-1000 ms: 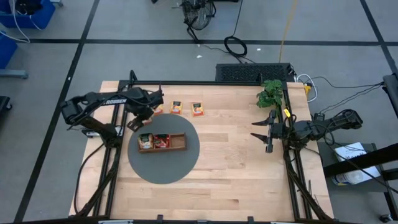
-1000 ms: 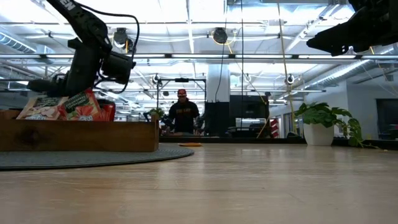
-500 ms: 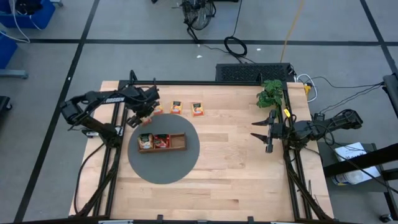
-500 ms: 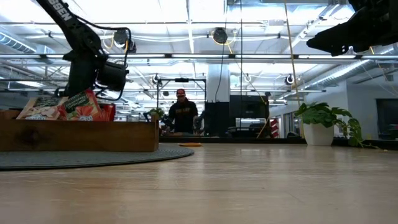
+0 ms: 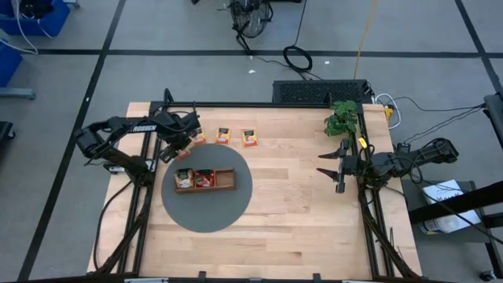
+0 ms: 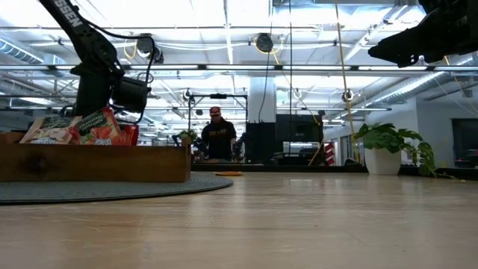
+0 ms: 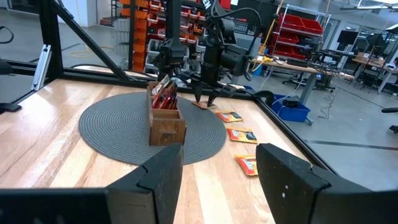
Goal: Pick & Place Tea
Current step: Put the yellow tea bag into the right section of the wooden organizer
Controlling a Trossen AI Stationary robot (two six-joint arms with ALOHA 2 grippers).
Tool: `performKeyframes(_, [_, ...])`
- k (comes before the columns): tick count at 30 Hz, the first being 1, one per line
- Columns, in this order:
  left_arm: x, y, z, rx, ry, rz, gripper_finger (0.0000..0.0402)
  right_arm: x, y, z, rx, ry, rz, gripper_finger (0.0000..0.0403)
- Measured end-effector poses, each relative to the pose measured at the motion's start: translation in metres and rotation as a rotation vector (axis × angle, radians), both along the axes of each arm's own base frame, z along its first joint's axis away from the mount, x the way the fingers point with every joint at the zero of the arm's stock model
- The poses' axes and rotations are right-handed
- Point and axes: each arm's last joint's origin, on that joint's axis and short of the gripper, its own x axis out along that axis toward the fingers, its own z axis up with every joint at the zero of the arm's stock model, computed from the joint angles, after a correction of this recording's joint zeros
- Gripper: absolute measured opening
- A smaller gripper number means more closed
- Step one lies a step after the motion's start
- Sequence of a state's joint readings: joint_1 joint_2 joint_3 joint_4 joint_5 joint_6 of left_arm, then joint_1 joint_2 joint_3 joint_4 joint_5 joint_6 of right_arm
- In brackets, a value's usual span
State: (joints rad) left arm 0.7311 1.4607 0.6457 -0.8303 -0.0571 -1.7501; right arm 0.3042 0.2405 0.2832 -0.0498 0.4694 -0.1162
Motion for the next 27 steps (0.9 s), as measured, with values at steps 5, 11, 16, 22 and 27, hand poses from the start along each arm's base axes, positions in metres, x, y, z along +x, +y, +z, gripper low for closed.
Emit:
performKeyframes(5, [0.001,0.002,-0.004,-0.003,0.016,-0.011,0.0109,0.0,0.0,0.0,0.0,0.0,0.0,0.0187])
performKeyframes(11, [0.003,0.003,-0.007,0.008,0.027,0.016,0.001,0.0,0.0,0.0,0.0,0.0,0.0,0.0187])
performKeyframes(16, [0.006,0.005,-0.001,0.032,0.016,0.063,0.0003,0.0,0.0,0.0,0.0,0.0,0.0,0.0187])
performKeyframes(22, [0.019,-0.001,0.019,0.151,-0.052,0.086,0.0002,0.0,0.0,0.0,0.0,0.0,0.001,0.0187])
performKeyframes(27, [0.02,-0.015,0.042,0.329,-0.093,0.138,0.0001,0.0,0.0,0.0,0.0,0.0,0.001,0.0187])
